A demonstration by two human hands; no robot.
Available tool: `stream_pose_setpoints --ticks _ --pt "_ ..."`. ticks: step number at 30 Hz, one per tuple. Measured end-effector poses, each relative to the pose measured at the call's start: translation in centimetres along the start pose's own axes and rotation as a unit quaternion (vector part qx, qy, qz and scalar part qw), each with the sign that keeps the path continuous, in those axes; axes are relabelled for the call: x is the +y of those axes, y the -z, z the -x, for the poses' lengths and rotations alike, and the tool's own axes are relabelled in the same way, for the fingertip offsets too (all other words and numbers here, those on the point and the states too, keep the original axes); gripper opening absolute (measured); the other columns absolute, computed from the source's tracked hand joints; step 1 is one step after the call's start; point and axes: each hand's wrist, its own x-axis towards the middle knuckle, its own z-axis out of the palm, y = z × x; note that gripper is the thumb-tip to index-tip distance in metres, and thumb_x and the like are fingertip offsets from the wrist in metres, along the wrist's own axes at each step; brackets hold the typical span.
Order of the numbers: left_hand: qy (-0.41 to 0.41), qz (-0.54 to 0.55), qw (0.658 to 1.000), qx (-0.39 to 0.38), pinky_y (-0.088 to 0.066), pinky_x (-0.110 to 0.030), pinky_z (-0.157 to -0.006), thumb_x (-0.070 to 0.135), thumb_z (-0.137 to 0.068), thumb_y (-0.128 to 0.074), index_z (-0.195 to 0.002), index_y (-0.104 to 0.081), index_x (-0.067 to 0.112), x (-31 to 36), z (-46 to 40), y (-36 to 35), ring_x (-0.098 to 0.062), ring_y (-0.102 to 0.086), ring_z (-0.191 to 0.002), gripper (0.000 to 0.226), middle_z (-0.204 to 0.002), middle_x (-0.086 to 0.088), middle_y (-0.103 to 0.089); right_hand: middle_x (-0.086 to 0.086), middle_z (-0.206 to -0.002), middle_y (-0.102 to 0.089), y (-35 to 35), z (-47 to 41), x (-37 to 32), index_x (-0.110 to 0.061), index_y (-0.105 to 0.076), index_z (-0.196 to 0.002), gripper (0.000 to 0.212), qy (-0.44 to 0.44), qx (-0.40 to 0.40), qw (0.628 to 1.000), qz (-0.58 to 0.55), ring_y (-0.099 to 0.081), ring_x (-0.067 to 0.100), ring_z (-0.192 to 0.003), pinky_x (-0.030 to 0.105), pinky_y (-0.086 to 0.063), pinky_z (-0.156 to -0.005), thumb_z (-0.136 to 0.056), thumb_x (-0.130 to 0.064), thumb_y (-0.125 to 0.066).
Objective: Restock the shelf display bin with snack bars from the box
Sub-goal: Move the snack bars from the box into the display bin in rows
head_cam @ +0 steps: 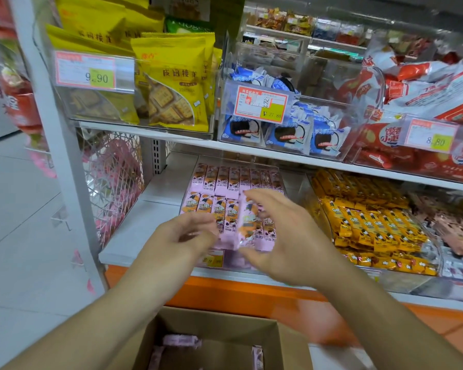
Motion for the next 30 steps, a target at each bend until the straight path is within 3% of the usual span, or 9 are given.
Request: stream_pose_setpoints --ticks 3,6,13,16,19,22,25,28,30 --pt "-0.143 -0.25 0.958 0.018 -0.033 -0.003 -0.103 0.028 -0.101 -0.062 -0.13 -0.061 0.041 -0.9 -1.3 1.2 0.013 -0.05 -0.119 0.032 -0.131 0.033 -0.056 -0.013 -0.153 -0.04 0.6 -1.3 2.8 -0.028 -0.037 -0.155 0.091 -0.078 -0.007 0.997 0.009 -0.047 0.006 -0.13 0.021 -0.041 -0.106 -0.08 -0.046 -0.086" --pt "-0.204 -0.405 0.891 0.003 -0.017 -0.011 -0.119 0.036 -0.102 -0.057 -0.153 -0.045 0.034 -2.3 -2.0 1.7 0.001 -0.032 -0.146 0.053 -0.159 0.022 -0.037 -0.01 -0.151 -0.036 -0.2 -2.4 4.5 -0.026 -0.043 -0.147 0.084 -0.117 -0.045 0.992 -0.003 -0.048 0.009 -0.127 0.029 -0.047 -0.108 -0.079 -0.044 -0.088" --pt "-0.215 -0.463 0.86 -0.011 -0.019 -0.025 -0.125 0.047 -0.104 -0.046 -0.161 -0.032 0.027 -3.4 -2.1 1.8 -0.005 -0.025 -0.153 0.062 -0.166 0.015 -0.029 -0.01 -0.158 -0.038 -1.8 -3.2 5.9 -0.027 -0.04 -0.156 0.07 -0.11 -0.101 0.988 -0.024 -0.041 0.012 -0.142 0.027 -0.038 -0.115 -0.095 -0.042 -0.073" --pt "-0.215 -0.473 0.854 -0.013 -0.014 -0.023 -0.123 0.046 -0.104 -0.049 -0.163 -0.027 0.029 -3.7 -2.1 2.0 -0.003 -0.019 -0.154 0.065 -0.168 0.017 -0.024 -0.008 -0.172 -0.021 -1.9 -2.8 6.0 -0.029 -0.028 -0.164 0.075 -0.104 -0.119 0.987 0.008 -0.017 0.012 -0.159 0.03 -0.018 -0.126 -0.101 -0.048 -0.063" --pt "-0.237 -0.46 0.856 -0.016 -0.009 -0.016 -0.121 0.045 -0.103 -0.051 -0.162 -0.029 0.032 -3.5 -1.8 2.2 0.0 -0.017 -0.153 0.064 -0.167 0.02 -0.024 -0.012 -0.175 -0.003 -1.7 -1.9 5.6 -0.033 -0.022 -0.166 0.081 -0.105 -0.111 0.988 0.004 -0.005 0.011 -0.161 0.035 -0.015 -0.13 -0.099 -0.054 -0.063" --pt "-0.241 -0.427 0.872 -0.006 -0.015 -0.002 -0.111 0.044 -0.103 -0.053 -0.153 -0.045 0.036 -3.0 -0.9 3.1 0.002 -0.034 -0.143 0.051 -0.154 0.024 -0.041 -0.013 -0.171 -0.018 -0.5 -0.6 4.6 -0.033 -0.036 -0.16 0.076 -0.082 -0.039 0.996 0.013 -0.024 0.01 -0.155 0.037 -0.029 -0.126 -0.094 -0.053 -0.069" --pt "-0.22 -0.409 0.885 -0.019 -0.04 -0.013 -0.1 0.043 -0.102 -0.053 -0.139 -0.058 0.038 -3.3 0.7 4.6 0.007 -0.053 -0.12 0.037 -0.133 0.026 -0.057 -0.013 -0.137 -0.055 0.7 1.2 2.7 -0.03 -0.063 -0.131 0.04 -0.02 0.036 0.998 -0.039 -0.056 0.007 -0.125 0.037 -0.052 -0.103 -0.093 -0.038 -0.074" --pt "-0.174 -0.407 0.895 -0.048 -0.048 -0.017 -0.092 0.04 -0.101 -0.055 -0.126 -0.065 0.033 -5.8 2.0 5.9 0.006 -0.06 -0.106 0.028 -0.115 0.021 -0.066 -0.012 -0.104 -0.072 -0.1 3.3 -0.1 -0.024 -0.073 -0.108 0.016 -0.017 -0.02 0.987 -0.159 -0.068 0.01 -0.1 0.028 -0.056 -0.082 -0.093 -0.017 -0.075" --pt "-0.123 -0.415 0.898 -0.073 -0.049 -0.019 -0.093 0.036 -0.101 -0.057 -0.124 -0.067 0.028 -9.1 2.3 6.8 0.001 -0.064 -0.106 0.026 -0.118 0.014 -0.07 -0.013 -0.102 -0.073 -2.8 4.4 -1.5 -0.026 -0.073 -0.107 0.014 -0.016 -0.104 0.981 -0.163 -0.067 0.007 -0.1 0.024 -0.055 -0.082 -0.094 -0.021 -0.075"
